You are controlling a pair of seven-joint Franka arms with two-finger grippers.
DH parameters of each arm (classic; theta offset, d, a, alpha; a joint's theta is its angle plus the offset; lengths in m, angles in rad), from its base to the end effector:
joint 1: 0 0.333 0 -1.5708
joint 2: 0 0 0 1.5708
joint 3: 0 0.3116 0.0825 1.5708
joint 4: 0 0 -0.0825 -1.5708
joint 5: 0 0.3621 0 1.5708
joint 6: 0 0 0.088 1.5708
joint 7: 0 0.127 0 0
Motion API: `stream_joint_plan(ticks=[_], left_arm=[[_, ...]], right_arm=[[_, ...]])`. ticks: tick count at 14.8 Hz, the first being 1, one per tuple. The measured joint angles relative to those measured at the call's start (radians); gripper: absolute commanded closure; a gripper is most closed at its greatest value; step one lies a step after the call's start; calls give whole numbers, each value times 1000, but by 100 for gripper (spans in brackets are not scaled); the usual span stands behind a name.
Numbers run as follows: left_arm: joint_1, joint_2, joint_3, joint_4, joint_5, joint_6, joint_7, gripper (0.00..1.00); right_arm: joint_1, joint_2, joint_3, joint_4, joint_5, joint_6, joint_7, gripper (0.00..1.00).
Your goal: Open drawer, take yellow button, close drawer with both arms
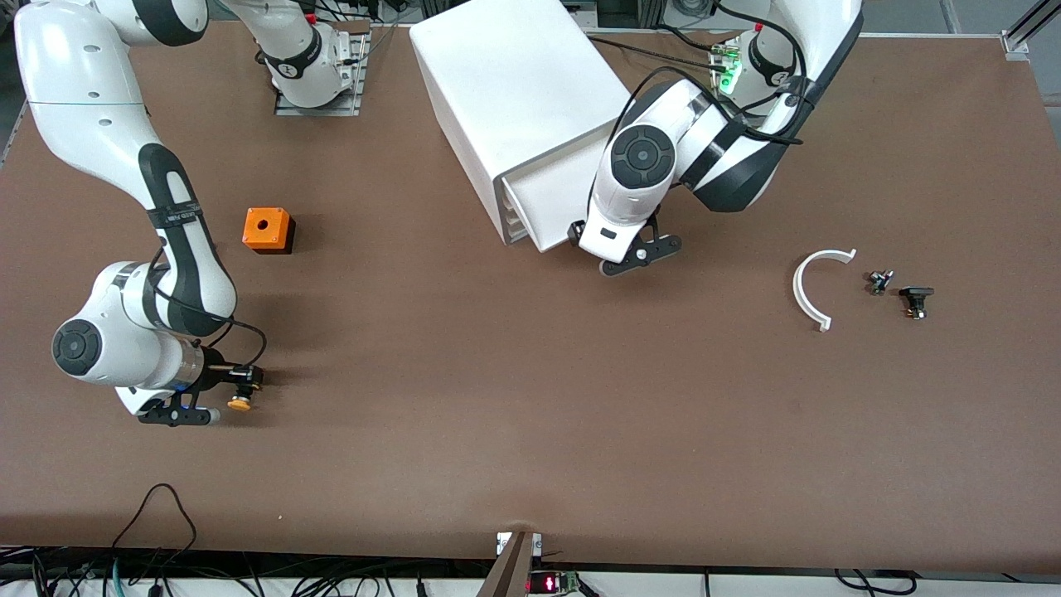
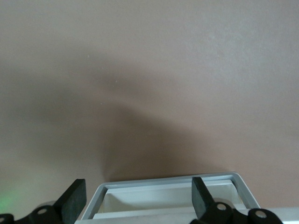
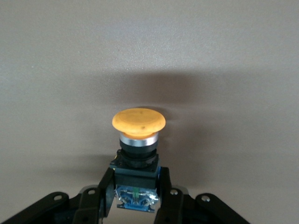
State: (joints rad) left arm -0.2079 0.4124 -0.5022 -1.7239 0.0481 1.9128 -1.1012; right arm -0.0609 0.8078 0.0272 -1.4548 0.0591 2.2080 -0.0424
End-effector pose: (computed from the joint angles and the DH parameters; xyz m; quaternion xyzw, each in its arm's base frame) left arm 0.4794 -0.3743 0.3448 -0.9746 -0.1924 0.1130 0.0204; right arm 0.6944 -0.0235 0.1899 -0.9989 0.0178 0.0259 0.0342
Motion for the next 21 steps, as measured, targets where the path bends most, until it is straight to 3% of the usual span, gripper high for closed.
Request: stream_joint_plan(ticks=[2,3,17,21], left_arm=[[1,0,-13,-4,-9,-1,0,1],[1,0,-23,-9,-10,-3,-1,1],[-2,0,-116,-72,-71,-5,-29,1],[-2,1,-130,-77,-72,-5,-29,1]], right_arm=[[0,4,2,0,0,4,0,3],[0,4,3,0,0,6,0,2],[5,-19,10,21,-4,14,0,1],[7,-71,11,28,-81,5,-1,1]])
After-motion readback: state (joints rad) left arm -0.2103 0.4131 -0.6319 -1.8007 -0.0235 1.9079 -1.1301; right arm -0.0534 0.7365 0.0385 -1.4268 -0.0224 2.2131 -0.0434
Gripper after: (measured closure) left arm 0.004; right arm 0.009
